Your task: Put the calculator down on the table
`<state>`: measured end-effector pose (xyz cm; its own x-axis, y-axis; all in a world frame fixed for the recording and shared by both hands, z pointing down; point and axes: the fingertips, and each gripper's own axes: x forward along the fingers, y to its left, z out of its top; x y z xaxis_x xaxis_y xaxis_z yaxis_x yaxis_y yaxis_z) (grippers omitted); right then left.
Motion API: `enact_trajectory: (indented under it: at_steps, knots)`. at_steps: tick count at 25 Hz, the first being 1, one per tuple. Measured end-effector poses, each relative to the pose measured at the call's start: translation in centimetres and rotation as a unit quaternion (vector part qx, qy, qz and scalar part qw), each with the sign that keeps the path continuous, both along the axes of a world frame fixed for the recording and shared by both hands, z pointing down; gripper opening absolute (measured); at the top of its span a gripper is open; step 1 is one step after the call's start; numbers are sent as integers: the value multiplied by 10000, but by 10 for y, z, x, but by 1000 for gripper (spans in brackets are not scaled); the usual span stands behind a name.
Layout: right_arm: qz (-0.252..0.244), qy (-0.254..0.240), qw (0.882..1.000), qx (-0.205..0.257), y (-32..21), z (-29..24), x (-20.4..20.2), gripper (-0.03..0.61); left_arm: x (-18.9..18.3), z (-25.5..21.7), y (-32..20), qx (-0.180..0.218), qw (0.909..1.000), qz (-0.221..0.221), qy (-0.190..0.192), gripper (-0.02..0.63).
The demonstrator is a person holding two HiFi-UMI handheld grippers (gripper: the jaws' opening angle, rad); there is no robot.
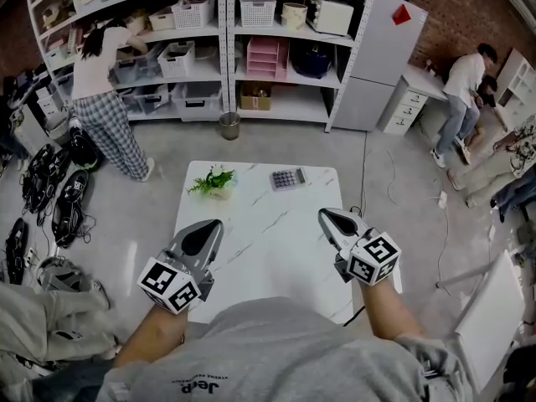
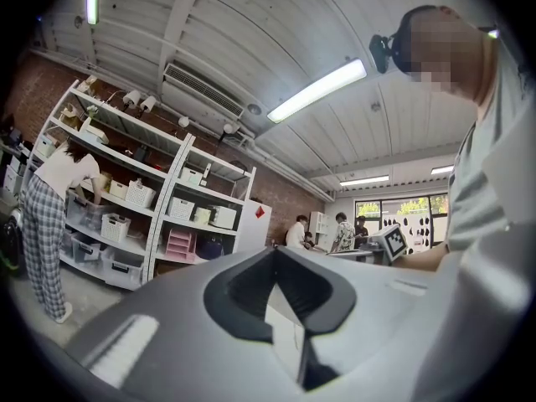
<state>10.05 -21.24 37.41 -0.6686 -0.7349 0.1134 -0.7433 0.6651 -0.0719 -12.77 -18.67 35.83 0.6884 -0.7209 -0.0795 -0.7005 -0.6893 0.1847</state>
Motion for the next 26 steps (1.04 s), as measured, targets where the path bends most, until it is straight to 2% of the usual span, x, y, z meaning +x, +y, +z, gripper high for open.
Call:
enact_trajectory:
  at_steps: [26]
  knots:
    - [-70,97,9999,-20,0,-1,-5,2,-5,-3,0,-63,9999,-47,131,61]
